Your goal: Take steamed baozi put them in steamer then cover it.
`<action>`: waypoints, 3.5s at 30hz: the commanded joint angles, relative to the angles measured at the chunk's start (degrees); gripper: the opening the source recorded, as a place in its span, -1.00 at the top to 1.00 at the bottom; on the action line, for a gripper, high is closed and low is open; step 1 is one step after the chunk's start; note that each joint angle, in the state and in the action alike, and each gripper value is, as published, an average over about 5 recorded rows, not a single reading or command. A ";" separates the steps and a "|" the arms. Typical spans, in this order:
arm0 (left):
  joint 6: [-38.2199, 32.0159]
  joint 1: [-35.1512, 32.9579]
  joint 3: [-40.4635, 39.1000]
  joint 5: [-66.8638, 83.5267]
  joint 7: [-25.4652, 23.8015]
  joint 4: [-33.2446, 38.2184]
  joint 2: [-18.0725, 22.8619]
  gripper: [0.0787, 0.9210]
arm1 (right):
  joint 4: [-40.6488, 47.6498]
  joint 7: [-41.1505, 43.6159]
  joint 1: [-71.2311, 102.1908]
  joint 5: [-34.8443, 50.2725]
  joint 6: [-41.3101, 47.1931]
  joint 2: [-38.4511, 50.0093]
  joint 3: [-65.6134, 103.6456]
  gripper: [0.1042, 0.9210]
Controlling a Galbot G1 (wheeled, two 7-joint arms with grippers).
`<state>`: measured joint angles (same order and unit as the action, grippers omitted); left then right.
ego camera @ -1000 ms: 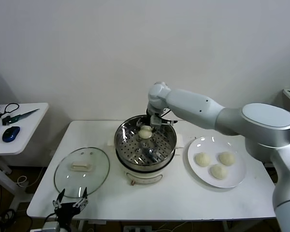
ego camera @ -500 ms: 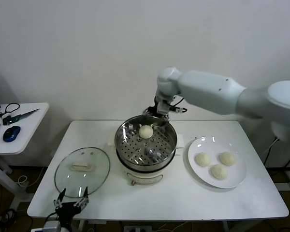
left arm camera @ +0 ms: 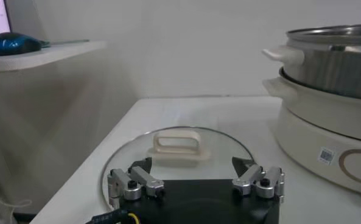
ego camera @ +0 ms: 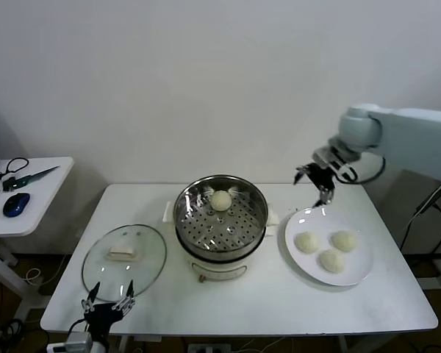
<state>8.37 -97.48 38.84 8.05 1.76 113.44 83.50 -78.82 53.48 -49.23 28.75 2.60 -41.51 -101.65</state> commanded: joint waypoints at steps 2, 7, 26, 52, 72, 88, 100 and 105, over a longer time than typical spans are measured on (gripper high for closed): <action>0.03 0.16 0.04 -0.05 -0.02 0.03 -0.03 -0.77 | -2.83 -3.07 10.93 3.99 13.73 11.21 3.49 -0.76; -0.12 0.06 0.20 -0.02 -0.03 0.13 0.00 -0.77 | 4.72 -3.68 20.92 0.66 13.64 8.93 12.19 -0.76; -0.26 -1.41 0.71 -0.31 0.02 0.32 0.01 -0.77 | 18.91 -4.96 37.51 -5.40 13.23 -5.09 26.59 -0.76; -0.40 -0.98 0.54 -0.48 0.05 -0.15 0.32 -0.77 | 21.52 -2.88 35.51 -6.64 11.36 -6.90 26.18 -0.30; 0.19 -0.12 -0.03 -1.06 -0.09 0.14 0.14 -0.77 | 2.37 3.74 -18.37 24.80 12.52 -12.61 -0.78 -0.28; 1.00 0.31 -0.06 -0.50 -0.20 1.93 0.31 -0.77 | 2.28 -9.29 1.68 27.24 20.05 -35.94 7.53 -0.28; 0.82 0.17 0.13 -0.35 -0.16 1.58 0.16 -0.77 | 16.73 -10.06 12.08 21.34 19.30 -42.94 8.79 -0.28; 0.74 0.04 0.09 -0.38 -0.15 1.43 0.14 -0.77 | 18.71 -10.33 13.80 19.51 19.23 -44.24 8.92 -0.28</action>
<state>9.13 -97.43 38.87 7.67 1.62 114.83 83.70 -65.14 44.02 -39.74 50.09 21.52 -81.59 -93.02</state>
